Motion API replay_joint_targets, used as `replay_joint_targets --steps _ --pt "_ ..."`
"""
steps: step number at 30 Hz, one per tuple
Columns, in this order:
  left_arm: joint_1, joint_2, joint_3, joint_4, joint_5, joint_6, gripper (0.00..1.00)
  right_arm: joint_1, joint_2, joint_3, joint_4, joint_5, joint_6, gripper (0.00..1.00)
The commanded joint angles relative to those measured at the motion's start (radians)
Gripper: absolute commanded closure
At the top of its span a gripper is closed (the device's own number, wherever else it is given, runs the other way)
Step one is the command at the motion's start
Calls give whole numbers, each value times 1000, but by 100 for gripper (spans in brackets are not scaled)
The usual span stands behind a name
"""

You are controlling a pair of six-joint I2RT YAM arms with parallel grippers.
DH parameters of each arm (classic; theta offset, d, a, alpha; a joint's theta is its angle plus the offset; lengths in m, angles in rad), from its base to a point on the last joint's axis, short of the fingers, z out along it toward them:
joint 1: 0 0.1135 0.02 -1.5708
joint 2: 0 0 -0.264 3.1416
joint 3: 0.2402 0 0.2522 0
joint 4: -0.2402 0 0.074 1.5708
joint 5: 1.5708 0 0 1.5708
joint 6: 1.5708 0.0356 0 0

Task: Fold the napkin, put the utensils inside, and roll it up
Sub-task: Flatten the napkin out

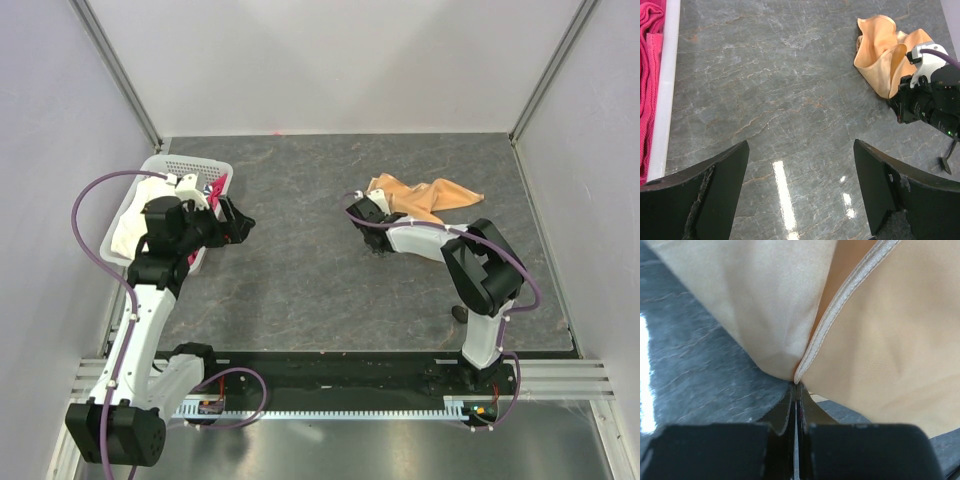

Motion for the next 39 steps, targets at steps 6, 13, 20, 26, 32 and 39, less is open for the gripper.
replay_joint_targets --steps 6,13,20,26,32,39 --pt "-9 -14 22 12 8 -16 8 275 -111 119 11 -166 42 100" --pt "-41 -30 -50 12 -3 -126 11 395 -34 228 39 -285 87 98" --pt "-242 -11 -198 89 -95 -270 11 371 -205 127 33 -220 99 27" --pt "-416 134 -255 159 -156 -333 13 233 -402 -43 22 -226 148 25" --pt "-434 220 -303 280 -198 -364 22 121 -543 -166 24 -233 168 22" --pt "-445 352 -324 436 -179 -399 30 79 -595 -197 24 -231 170 22"
